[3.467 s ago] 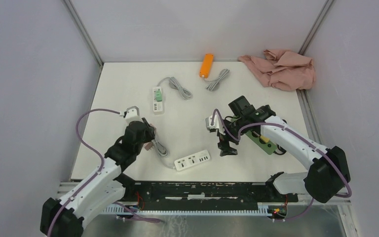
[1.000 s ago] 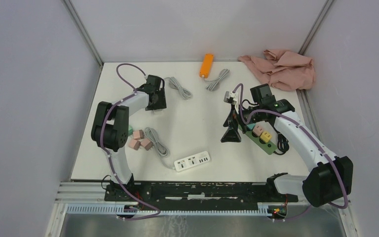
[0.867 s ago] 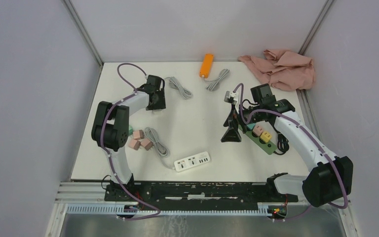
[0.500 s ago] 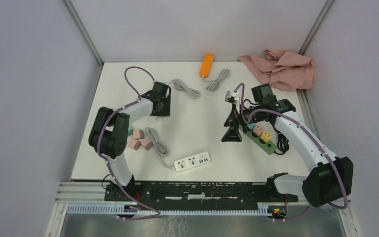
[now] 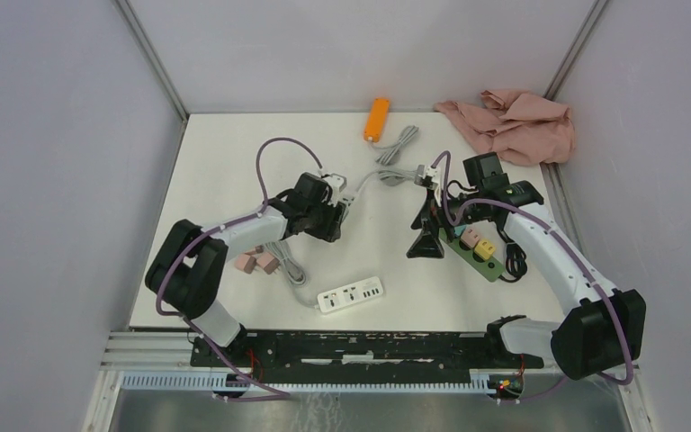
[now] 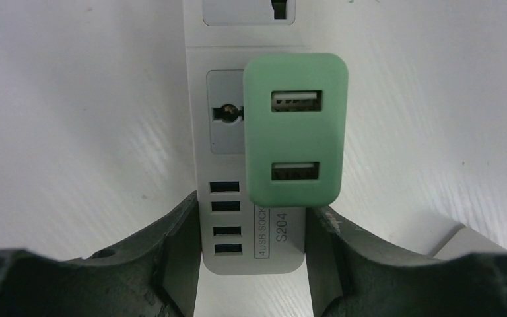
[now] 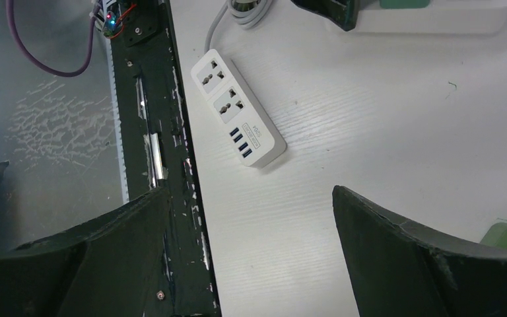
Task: Pull the plug off the socket
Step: Move the plug to the socket.
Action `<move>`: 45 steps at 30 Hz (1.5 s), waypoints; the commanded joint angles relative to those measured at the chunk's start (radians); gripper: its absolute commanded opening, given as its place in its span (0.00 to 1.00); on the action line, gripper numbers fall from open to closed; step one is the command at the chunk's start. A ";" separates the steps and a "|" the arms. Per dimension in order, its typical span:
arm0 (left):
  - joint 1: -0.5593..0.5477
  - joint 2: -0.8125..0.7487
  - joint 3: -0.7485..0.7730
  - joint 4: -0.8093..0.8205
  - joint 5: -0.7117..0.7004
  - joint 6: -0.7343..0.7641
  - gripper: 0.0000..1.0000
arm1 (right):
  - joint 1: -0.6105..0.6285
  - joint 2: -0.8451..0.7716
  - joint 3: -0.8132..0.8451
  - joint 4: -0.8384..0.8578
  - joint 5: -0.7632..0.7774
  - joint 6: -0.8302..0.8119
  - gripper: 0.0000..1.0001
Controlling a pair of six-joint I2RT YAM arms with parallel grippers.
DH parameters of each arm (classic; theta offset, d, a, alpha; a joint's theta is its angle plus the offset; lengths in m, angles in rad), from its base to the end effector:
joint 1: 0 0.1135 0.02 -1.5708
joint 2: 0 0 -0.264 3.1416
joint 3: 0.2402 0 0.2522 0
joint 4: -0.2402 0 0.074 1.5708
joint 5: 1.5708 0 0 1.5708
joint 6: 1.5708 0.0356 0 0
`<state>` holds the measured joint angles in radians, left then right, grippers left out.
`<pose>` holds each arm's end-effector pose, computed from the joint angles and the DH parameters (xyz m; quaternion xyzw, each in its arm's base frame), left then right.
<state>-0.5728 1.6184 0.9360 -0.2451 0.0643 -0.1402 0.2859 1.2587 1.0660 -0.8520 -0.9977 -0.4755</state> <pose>0.2729 -0.1787 0.1816 0.2134 0.9239 -0.1389 0.2855 0.2196 0.0957 0.2960 -0.4306 0.7410 0.4383 0.2710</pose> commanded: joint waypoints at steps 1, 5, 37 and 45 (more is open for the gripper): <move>-0.033 -0.009 -0.009 0.132 0.181 0.187 0.08 | -0.012 -0.033 0.043 -0.006 -0.064 -0.041 1.00; -0.082 0.024 -0.016 0.135 0.194 0.282 0.15 | -0.016 -0.036 0.039 -0.017 -0.077 -0.065 1.00; -0.151 -0.657 -0.647 0.851 0.050 -0.062 0.99 | 0.013 0.170 0.195 -0.451 -0.001 -1.203 1.00; -0.152 -0.673 -0.838 1.108 0.094 -0.011 1.00 | 0.176 0.432 0.419 -0.345 0.190 -1.186 0.94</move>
<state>-0.7223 0.9398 0.1280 0.6441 0.1524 -0.1390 0.3820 1.6211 1.3808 -1.2331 -0.9161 -1.6226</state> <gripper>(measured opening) 0.994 0.961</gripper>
